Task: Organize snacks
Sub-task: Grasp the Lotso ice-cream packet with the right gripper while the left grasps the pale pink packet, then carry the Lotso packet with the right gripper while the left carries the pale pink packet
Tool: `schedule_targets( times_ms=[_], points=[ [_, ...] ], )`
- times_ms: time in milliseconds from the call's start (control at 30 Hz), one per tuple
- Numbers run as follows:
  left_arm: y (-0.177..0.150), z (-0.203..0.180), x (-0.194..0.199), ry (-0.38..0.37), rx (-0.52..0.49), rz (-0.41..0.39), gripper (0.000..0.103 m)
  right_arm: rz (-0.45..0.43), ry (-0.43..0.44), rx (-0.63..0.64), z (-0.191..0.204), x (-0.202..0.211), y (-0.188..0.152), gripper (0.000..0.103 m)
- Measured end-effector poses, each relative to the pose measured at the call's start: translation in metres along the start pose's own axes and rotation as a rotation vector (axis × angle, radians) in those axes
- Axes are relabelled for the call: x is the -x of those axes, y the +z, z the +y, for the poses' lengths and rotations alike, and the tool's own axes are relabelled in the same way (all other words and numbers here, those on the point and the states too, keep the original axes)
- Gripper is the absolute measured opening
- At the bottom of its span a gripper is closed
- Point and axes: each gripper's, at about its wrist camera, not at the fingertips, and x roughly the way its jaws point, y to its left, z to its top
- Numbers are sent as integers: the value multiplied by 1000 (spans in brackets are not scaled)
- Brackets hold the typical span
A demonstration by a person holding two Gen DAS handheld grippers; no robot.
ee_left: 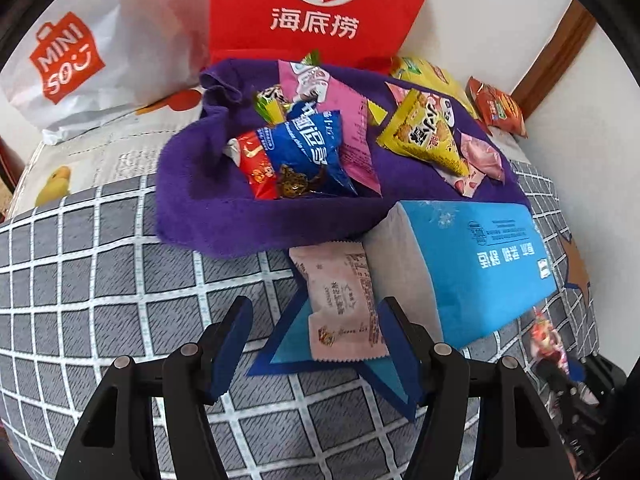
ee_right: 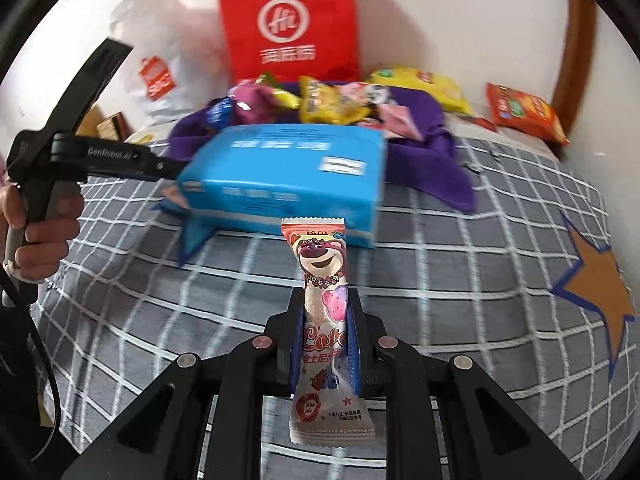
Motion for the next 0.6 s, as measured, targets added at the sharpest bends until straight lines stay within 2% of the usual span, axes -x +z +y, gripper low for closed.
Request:
schedule_targets(
  times_ms=[600],
  points=[
    [6,-8,-22,21,-29,18,62,5,-11,-25,-10,-7,-1,19]
  ],
)
